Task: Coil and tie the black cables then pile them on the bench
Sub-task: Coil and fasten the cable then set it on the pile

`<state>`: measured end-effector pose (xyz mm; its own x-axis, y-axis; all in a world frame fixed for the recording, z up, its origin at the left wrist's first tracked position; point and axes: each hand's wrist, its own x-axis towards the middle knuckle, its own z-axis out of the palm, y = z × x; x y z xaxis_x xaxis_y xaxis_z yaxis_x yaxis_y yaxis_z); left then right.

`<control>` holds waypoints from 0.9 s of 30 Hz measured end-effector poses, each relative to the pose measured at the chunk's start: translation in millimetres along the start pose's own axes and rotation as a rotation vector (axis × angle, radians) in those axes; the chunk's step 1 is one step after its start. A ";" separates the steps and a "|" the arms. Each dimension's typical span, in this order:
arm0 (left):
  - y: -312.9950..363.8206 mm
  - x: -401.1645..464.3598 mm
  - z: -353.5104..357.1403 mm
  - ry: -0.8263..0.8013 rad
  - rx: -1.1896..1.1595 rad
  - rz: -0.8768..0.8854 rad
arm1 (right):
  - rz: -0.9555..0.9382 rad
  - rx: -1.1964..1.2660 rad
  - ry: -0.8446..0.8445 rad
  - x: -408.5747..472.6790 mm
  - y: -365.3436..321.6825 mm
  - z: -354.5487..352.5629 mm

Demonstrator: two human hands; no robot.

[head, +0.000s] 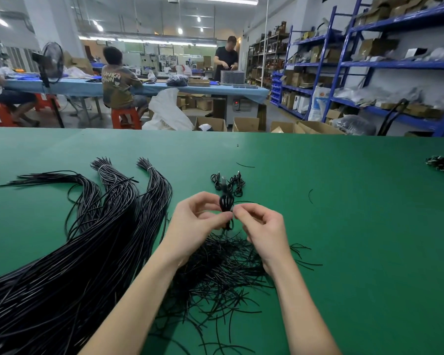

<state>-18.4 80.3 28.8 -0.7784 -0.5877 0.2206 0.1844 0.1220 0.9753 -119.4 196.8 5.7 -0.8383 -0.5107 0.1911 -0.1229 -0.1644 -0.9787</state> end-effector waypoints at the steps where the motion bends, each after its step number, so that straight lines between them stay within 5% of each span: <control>1: -0.5 -0.6 0.9 0.030 0.105 0.095 | 0.055 0.008 0.014 0.8 0.0 1.7; 5: -2.0 -4.5 4.1 0.007 0.362 0.311 | 0.346 0.182 0.007 1.9 -2.4 -0.4; 14: 4.5 0.0 -4.0 -0.013 -0.212 -0.184 | -0.139 -0.159 -0.023 -1.6 -3.1 -4.1; 20: 4.0 1.8 -4.4 -0.005 -0.337 -0.280 | -0.409 -0.376 0.032 -3.4 -1.6 -0.5; 24: 2.5 2.4 -8.7 0.019 -0.068 -0.151 | -0.383 -0.424 0.061 -5.2 0.4 2.4; 27: 2.1 1.9 -13.4 -0.005 0.064 -0.087 | -0.027 -0.178 -0.031 -3.4 -1.3 5.9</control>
<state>-11.5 68.8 31.0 -0.7929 -0.5942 0.1346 0.0768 0.1217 0.9896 -113.2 193.7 6.8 -0.8171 -0.5340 0.2173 -0.2397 -0.0281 -0.9704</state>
